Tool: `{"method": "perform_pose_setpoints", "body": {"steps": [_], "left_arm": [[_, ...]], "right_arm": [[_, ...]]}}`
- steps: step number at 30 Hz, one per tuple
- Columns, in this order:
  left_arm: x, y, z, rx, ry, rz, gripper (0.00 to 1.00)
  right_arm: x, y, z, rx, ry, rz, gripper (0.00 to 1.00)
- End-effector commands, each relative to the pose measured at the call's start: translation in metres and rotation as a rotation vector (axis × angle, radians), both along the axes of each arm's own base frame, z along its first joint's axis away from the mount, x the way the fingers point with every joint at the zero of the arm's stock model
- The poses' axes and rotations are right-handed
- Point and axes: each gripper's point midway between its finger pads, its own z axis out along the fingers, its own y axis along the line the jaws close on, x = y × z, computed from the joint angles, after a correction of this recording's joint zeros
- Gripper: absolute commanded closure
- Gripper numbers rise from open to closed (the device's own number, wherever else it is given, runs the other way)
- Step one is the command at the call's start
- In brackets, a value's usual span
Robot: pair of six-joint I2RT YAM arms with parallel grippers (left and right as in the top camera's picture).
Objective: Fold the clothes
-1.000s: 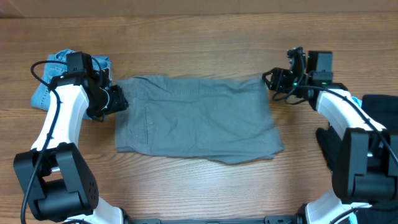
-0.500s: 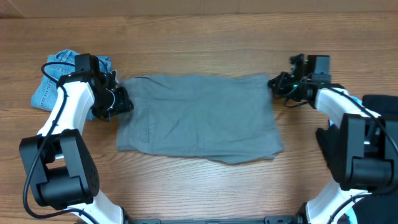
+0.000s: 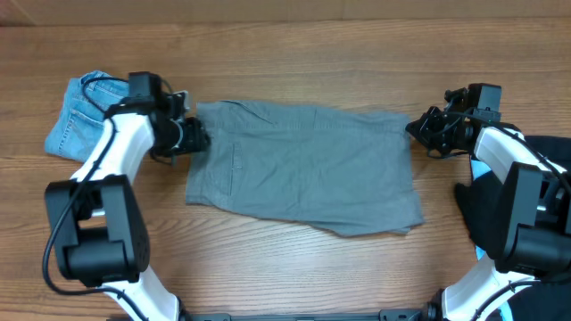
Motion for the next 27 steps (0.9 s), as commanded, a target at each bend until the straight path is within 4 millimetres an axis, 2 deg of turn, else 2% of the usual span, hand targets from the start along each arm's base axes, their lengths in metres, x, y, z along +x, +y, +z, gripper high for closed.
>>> {"method": "perform_pose_setpoints", "body": {"steps": [1,2,3,4,6,7,9,10,11,13,15,17,18,20,22,23,27], "left_arm": [[0.003,-0.015,-0.022,-0.018,0.031,-0.046,0.76],[0.001,-0.016,-0.028,-0.021,0.047,-0.042,0.94],[0.000,-0.016,-0.031,-0.022,0.054,-0.042,0.96],[-0.002,-0.010,-0.034,-0.004,0.071,-0.031,0.96],[-0.004,0.006,-0.032,0.043,0.090,0.023,0.96],[-0.004,0.021,-0.028,0.073,0.093,0.067,0.96],[-0.001,0.031,-0.018,0.064,0.073,0.093,0.96],[0.002,0.033,-0.006,0.033,0.051,0.104,0.96],[0.004,0.033,0.003,0.010,0.036,0.108,0.92],[0.008,0.029,0.021,-0.033,0.001,0.103,0.78],[0.013,0.018,0.050,-0.092,-0.065,0.065,0.70],[0.015,0.001,0.079,-0.150,-0.129,0.019,0.70],[0.014,-0.010,0.092,-0.181,-0.156,-0.009,0.73],[0.009,-0.029,0.102,-0.209,-0.168,-0.053,0.81],[0.001,-0.051,0.101,-0.212,-0.145,-0.107,0.87],[-0.006,-0.069,0.094,-0.203,-0.123,-0.161,0.91],[-0.027,-0.101,0.054,-0.089,-0.023,-0.246,0.96]], "right_arm": [[0.006,0.000,0.021,-0.024,-0.056,0.027,0.96],[0.004,-0.002,0.019,-0.041,-0.049,0.034,0.96],[0.003,-0.003,0.018,-0.052,-0.045,0.034,0.96],[-0.003,-0.017,0.009,-0.122,0.003,-0.002,0.96],[-0.010,-0.029,0.002,-0.177,0.047,-0.034,0.96],[-0.011,-0.030,0.002,-0.170,0.052,-0.036,0.96],[-0.010,-0.025,0.004,-0.133,0.041,-0.023,0.95],[-0.009,-0.018,0.008,-0.093,0.021,0.007,0.80],[-0.009,-0.012,0.013,-0.064,-0.003,0.045,0.67],[-0.011,-0.005,0.024,-0.005,-0.019,0.070,0.60],[-0.015,-0.003,0.039,0.032,-0.021,0.074,0.58],[-0.024,-0.001,0.055,0.042,-0.002,0.070,0.58],[-0.030,0.002,0.062,0.054,0.013,0.070,0.61],[-0.046,0.013,0.074,0.095,0.046,0.085,0.75],[-0.066,0.030,0.078,0.132,0.116,0.113,0.89],[-0.078,0.042,0.076,0.143,0.173,0.138,0.90],[-0.118,0.087,0.056,0.127,0.344,0.254,0.91]]}}
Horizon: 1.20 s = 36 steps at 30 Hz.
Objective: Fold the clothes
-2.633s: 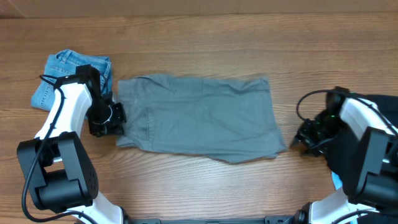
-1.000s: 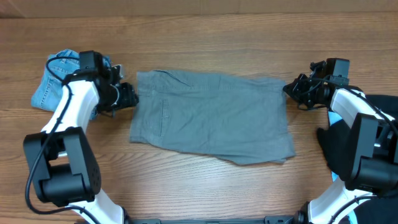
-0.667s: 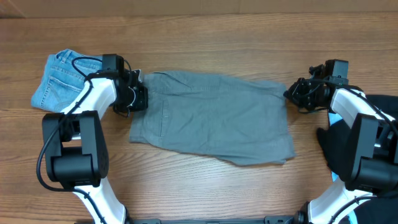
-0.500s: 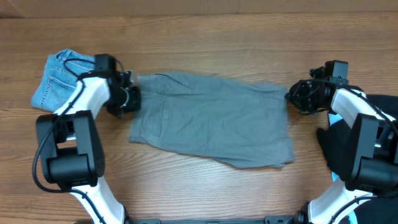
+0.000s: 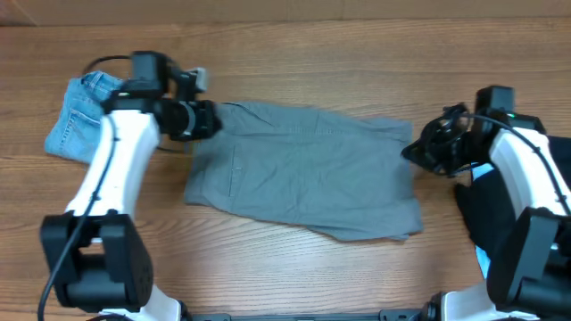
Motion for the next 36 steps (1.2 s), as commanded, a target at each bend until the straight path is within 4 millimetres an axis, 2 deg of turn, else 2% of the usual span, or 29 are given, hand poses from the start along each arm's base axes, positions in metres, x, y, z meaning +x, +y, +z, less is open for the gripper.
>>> {"method": "perform_pose_setpoints", "body": {"steps": [1,4,7,9,13,16,20,22,24,26,27,30,33,36], "left_arm": [[-0.025,-0.033,-0.042,0.088,0.096,-0.111,0.96],[-0.042,-0.051,-0.074,0.116,0.188,-0.162,0.96],[-0.054,-0.048,-0.099,0.161,0.265,-0.171,0.96],[-0.058,-0.034,-0.112,0.237,0.300,-0.157,0.96],[-0.063,0.009,-0.125,0.433,0.352,-0.109,0.96],[-0.063,0.034,-0.126,0.499,0.370,-0.066,0.96],[-0.063,0.058,-0.123,0.477,0.405,0.002,0.96],[-0.066,0.061,-0.113,0.403,0.436,0.030,0.96],[-0.061,0.054,-0.093,0.321,0.401,0.025,0.96],[-0.053,0.040,-0.074,0.243,0.339,-0.003,0.96],[-0.046,0.028,-0.060,0.182,0.287,-0.024,0.96],[-0.017,-0.009,-0.012,0.010,0.083,-0.080,0.96],[0.007,-0.025,0.007,-0.028,-0.048,-0.082,0.96],[0.025,-0.039,0.005,-0.051,-0.097,-0.066,0.96]], "right_arm": [[-0.024,0.042,-0.013,-0.013,0.084,0.110,0.91],[-0.052,0.055,-0.046,-0.139,0.221,0.088,0.93],[-0.083,0.055,-0.071,-0.212,0.312,0.086,0.93],[-0.099,0.048,-0.081,-0.239,0.366,0.069,0.93],[-0.127,0.007,-0.104,-0.342,0.487,-0.061,0.93],[-0.130,-0.013,-0.103,-0.325,0.531,-0.147,0.96],[-0.128,-0.034,-0.091,-0.293,0.573,-0.237,0.96],[-0.119,-0.040,-0.077,-0.275,0.517,-0.208,0.96],[-0.100,-0.031,-0.051,-0.217,0.390,-0.127,0.96],[-0.083,-0.015,-0.028,-0.136,0.269,-0.061,0.96],[-0.070,0.000,-0.009,-0.065,0.170,-0.012,0.96],[-0.039,0.037,0.025,0.097,-0.033,0.059,0.96],[-0.007,0.065,0.036,0.151,-0.174,0.089,0.96],[0.021,0.094,0.036,0.154,-0.272,0.100,0.96]]}}
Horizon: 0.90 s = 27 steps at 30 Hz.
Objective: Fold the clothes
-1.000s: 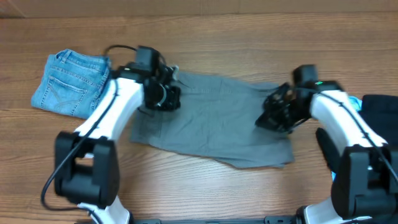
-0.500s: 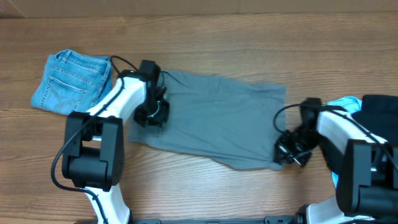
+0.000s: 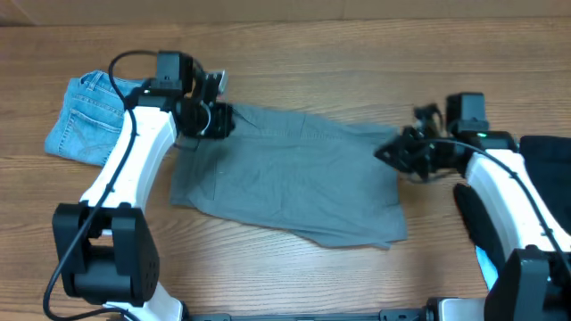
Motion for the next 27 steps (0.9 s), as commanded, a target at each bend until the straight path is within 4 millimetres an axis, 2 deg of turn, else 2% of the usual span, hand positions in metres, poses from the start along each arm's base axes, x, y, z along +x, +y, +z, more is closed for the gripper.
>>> {"method": "perform_pose_setpoints", "body": {"steps": [1,2,4,5,7,8,11,12,13,14,16,17,18,23,24,27], "left_arm": [[0.012,-0.027,0.002,-0.086,-0.022,-0.014,0.96],[0.015,-0.030,-0.004,-0.086,-0.015,-0.004,0.96],[0.017,-0.038,-0.026,-0.089,0.034,0.005,0.96],[0.016,-0.041,-0.036,-0.085,0.060,0.003,0.96],[0.011,-0.043,-0.056,-0.074,0.110,-0.002,0.96],[0.010,-0.042,-0.071,-0.062,0.144,0.002,0.96],[0.008,-0.035,-0.097,-0.017,0.190,0.020,0.96],[0.008,-0.033,-0.100,-0.006,0.194,0.024,0.96],[0.008,-0.025,-0.105,0.040,0.198,0.043,0.96],[0.007,-0.018,-0.108,0.077,0.200,0.058,0.96],[0.006,-0.003,-0.111,0.145,0.206,0.085,0.96],[0.004,0.013,-0.115,0.209,0.217,0.108,0.96],[0.001,0.035,-0.118,0.280,0.232,0.141,0.96],[-0.001,0.077,-0.120,0.300,0.269,0.207,0.96],[-0.002,0.084,-0.118,0.261,0.281,0.226,0.96],[-0.005,0.083,-0.107,0.160,0.294,0.213,0.96]], "right_arm": [[0.016,0.044,0.005,0.086,-0.033,0.029,0.96],[0.024,0.055,0.004,0.089,-0.060,0.037,0.96],[0.040,0.092,-0.008,0.099,-0.111,0.067,0.96],[0.041,0.102,-0.015,0.103,-0.110,0.080,0.96],[0.041,0.119,-0.041,0.084,-0.060,0.070,0.96],[0.042,0.124,-0.067,0.042,-0.021,0.050,0.96],[0.046,0.127,-0.118,-0.007,0.025,0.028,0.96],[0.048,0.127,-0.125,-0.007,0.032,0.023,0.96],[0.052,0.118,-0.143,-0.013,0.059,-0.013,0.96],[0.055,0.111,-0.149,-0.018,0.072,-0.031,0.96],[0.058,0.093,-0.156,-0.027,0.101,-0.072,0.96],[0.063,0.074,-0.157,-0.034,0.109,-0.102,0.96],[0.068,0.052,-0.156,-0.022,0.109,-0.122,0.96],[0.072,0.004,-0.150,0.064,0.141,-0.171,0.96],[0.072,-0.007,-0.140,0.127,0.125,-0.151,0.96],[0.067,-0.029,-0.121,0.168,0.109,-0.153,0.96]]}}
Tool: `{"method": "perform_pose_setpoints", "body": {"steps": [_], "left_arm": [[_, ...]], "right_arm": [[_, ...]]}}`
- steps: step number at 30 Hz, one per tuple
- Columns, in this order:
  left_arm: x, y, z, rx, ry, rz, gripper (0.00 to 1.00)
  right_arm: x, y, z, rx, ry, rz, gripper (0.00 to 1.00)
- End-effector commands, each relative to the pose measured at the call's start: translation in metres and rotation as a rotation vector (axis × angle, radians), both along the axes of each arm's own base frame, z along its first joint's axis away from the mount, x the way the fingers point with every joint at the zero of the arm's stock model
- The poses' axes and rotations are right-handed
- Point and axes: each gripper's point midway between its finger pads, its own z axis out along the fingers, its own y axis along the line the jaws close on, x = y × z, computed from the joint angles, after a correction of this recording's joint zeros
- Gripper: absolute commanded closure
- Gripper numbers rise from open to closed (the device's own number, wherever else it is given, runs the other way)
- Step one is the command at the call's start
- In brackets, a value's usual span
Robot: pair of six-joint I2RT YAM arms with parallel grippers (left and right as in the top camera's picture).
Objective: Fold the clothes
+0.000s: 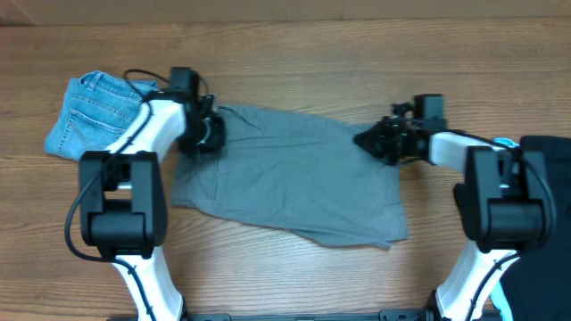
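A grey pair of shorts (pixel 290 183) lies spread across the middle of the table. My left gripper (pixel 212 134) is at its upper left corner and looks shut on the cloth there. At the upper right corner, my right gripper (pixel 366 141) also seems shut on the fabric, which bunches toward it. The top edge between the two corners looks slightly raised and drawn in. The lower edge lies flat, with its right corner (pixel 393 236) sticking out toward the front.
A folded pair of blue jeans (pixel 94 111) sits at the far left, just behind the left arm. Dark clothing (pixel 544 205) is piled at the right edge beside the right arm.
My right gripper has moved left and a little farther back, taking the upper right corner with it. The left gripper has shifted slightly left and nearer. The lower part of the shorts has stayed put.
At first both grippers were at the upper corners of the shorts, which lay flat and wide. Then the arms stood higher at those corners. After that the shorts had shifted left with the corners drawn inward, and now the top edge is shorter still.
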Motion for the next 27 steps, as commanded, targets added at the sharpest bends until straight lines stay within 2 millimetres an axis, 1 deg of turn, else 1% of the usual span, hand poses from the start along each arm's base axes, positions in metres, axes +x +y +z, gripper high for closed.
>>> {"method": "perform_pose_setpoints", "body": {"steps": [1,2,4,6,7,9,10,11,12,13,14,15,16,17,18,20,22,23,24,25,26,27], "left_arm": [[0.000,0.013,0.020,-0.073,-0.019,-0.006,0.96],[0.000,0.012,0.027,-0.090,-0.028,-0.017,0.96],[0.000,0.005,0.053,-0.121,-0.073,-0.050,0.96],[-0.002,0.001,0.074,-0.123,-0.108,-0.063,0.96],[-0.005,-0.004,0.092,-0.122,-0.136,-0.075,0.96],[-0.016,-0.015,0.125,-0.123,-0.187,-0.100,0.95],[-0.023,-0.022,0.137,-0.123,-0.201,-0.118,0.95],[-0.030,-0.029,0.147,-0.124,-0.204,-0.127,0.93],[-0.040,-0.038,0.153,-0.127,-0.192,-0.129,0.92],[-0.046,-0.043,0.155,-0.131,-0.180,-0.135,0.92],[-0.052,-0.050,0.155,-0.133,-0.163,-0.149,0.92],[-0.060,-0.058,0.150,-0.134,-0.136,-0.170,0.92],[-0.067,-0.066,0.141,-0.132,-0.105,-0.187,0.91],[-0.075,-0.075,0.128,-0.130,-0.074,-0.197,0.91],[-0.079,-0.078,0.119,-0.130,-0.058,-0.199,0.91],[-0.092,-0.085,0.090,-0.122,-0.009,-0.186,0.91],[-0.106,-0.089,0.060,-0.120,0.034,-0.164,0.91],[-0.111,-0.089,0.051,-0.119,0.046,-0.160,0.91],[-0.117,-0.089,0.040,-0.118,0.056,-0.162,0.92],[-0.122,-0.088,0.031,-0.116,0.067,-0.155,0.92],[-0.127,-0.087,0.023,-0.116,0.076,-0.147,0.92],[-0.134,-0.084,0.017,-0.110,0.091,-0.143,0.92]], "right_arm": [[-0.009,-0.029,0.014,0.013,-0.039,0.017,0.96],[-0.011,-0.033,0.022,0.009,-0.053,0.019,0.96],[-0.017,-0.039,0.054,-0.020,-0.121,0.050,0.96],[-0.025,-0.037,0.083,-0.039,-0.171,0.074,0.96],[-0.031,-0.034,0.098,-0.043,-0.187,0.082,0.96],[-0.048,-0.017,0.135,-0.047,-0.230,0.119,0.96],[-0.056,-0.009,0.145,-0.046,-0.238,0.138,0.96],[-0.065,-0.001,0.153,-0.047,-0.234,0.157,0.95],[-0.074,0.009,0.156,-0.052,-0.212,0.173,0.94],[-0.083,0.018,0.155,-0.059,-0.182,0.192,0.93],[-0.094,0.029,0.150,-0.075,-0.143,0.223,0.91],[-0.101,0.038,0.145,-0.094,-0.119,0.253,0.91],[-0.110,0.048,0.135,-0.132,-0.082,0.284,0.90],[-0.120,0.060,0.121,-0.186,-0.016,0.301,0.88],[-0.125,0.069,0.114,-0.208,0.012,0.316,0.88],[-0.138,0.098,0.099,-0.228,0.052,0.378,0.88],[-0.147,0.128,0.084,-0.224,0.063,0.444,0.88],[-0.150,0.138,0.079,-0.223,0.065,0.466,0.88],[-0.154,0.151,0.069,-0.223,0.071,0.495,0.88],[-0.157,0.158,0.063,-0.224,0.074,0.513,0.88],[-0.161,0.168,0.049,-0.231,0.095,0.532,0.91],[-0.165,0.171,0.037,-0.247,0.130,0.526,0.94]]}}
